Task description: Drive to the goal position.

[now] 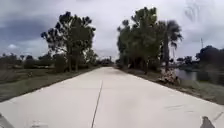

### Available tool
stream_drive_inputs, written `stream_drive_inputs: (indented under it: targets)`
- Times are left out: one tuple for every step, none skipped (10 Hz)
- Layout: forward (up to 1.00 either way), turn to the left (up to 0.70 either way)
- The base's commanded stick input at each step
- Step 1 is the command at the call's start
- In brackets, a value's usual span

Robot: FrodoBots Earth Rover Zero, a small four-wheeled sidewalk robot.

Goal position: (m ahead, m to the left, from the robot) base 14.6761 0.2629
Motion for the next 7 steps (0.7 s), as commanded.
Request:
stream_drive_inputs:
  targets:
    - [0.85, 0.0]
    - [0.85, 0.0]
    - [0.85, 0.0]
    - [0.85, 0.0]
    - [0.85, 0.0]
    - [0.85, 0.0]
    - [0.85, 0.0]
